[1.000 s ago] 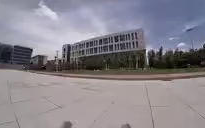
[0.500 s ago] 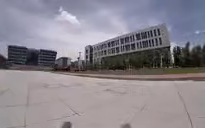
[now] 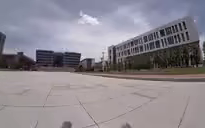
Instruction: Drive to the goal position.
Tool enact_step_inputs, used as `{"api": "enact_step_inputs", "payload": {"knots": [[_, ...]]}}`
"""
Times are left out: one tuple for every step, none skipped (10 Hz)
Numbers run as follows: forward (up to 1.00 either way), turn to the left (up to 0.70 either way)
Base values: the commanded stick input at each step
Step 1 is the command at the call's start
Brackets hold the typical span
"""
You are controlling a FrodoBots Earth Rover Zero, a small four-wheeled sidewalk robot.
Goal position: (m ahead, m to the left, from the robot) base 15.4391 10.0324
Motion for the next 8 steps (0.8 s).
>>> {"api": "enact_step_inputs", "payload": {"knots": [[0.7, 0.0], [0.7, 0.0], [0.7, 0.0], [0.7, 0.0], [0.7, 0.03], [0.7, 0.03], [0.7, 0.03], [0.7, 0.01]]}}
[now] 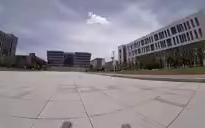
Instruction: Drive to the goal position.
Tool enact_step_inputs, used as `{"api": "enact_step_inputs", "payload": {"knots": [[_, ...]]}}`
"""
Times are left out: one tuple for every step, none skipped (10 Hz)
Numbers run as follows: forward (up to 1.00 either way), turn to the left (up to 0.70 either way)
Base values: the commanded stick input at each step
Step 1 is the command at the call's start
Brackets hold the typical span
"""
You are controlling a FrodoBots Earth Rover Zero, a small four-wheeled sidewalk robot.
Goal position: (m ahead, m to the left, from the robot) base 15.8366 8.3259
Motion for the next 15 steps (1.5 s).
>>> {"api": "enact_step_inputs", "payload": {"knots": [[0.7, 0.0], [0.7, 0.0], [0.7, 0.0], [0.7, 0.0], [0.7, 0.0], [0.7, 0.0], [0.7, 0.0], [0.7, 0.0], [0.7, 0.0], [0.7, 0.0], [0.7, 0.0], [0.7, 0.0], [0.7, 0.0], [0.7, 0.0], [0.7, 0.0]]}}
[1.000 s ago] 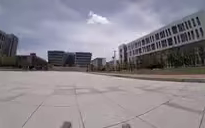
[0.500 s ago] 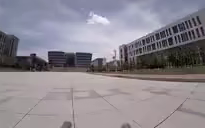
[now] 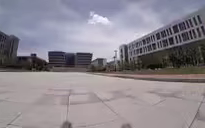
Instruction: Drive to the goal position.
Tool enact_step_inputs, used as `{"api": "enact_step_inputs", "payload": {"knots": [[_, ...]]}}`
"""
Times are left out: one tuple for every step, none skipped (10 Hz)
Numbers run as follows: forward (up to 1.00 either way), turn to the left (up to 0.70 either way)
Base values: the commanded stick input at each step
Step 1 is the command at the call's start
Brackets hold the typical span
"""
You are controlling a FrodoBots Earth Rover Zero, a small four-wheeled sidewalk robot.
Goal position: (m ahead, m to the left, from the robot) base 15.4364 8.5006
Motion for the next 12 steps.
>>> {"api": "enact_step_inputs", "payload": {"knots": [[0.7, 0.0], [0.7, 0.0], [0.7, 0.0], [0.7, 0.0], [0.7, 0.0], [0.7, 0.0], [0.7, 0.0], [0.7, 0.0], [0.7, 0.0], [0.7, 0.0], [0.7, 0.0], [0.7, 0.0]]}}
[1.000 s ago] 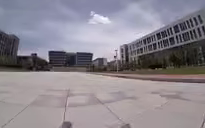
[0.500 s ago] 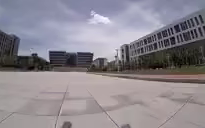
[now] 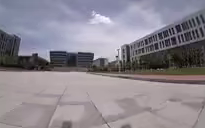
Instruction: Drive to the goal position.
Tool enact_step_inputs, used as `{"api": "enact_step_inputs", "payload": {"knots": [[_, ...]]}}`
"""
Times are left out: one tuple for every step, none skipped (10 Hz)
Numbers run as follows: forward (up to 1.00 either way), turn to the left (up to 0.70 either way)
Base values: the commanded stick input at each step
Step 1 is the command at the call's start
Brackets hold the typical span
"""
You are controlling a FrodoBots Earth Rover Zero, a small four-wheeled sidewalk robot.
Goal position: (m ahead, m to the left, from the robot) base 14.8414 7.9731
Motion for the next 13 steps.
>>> {"api": "enact_step_inputs", "payload": {"knots": [[0.7, 0.0], [0.7, 0.0], [0.7, 0.0], [0.7, 0.0], [0.7, 0.0], [0.7, 0.0], [0.7, 0.0], [0.7, 0.0], [0.7, 0.0], [0.7, 0.0], [0.7, 0.0], [0.7, 0.0], [0.7, 0.0]]}}
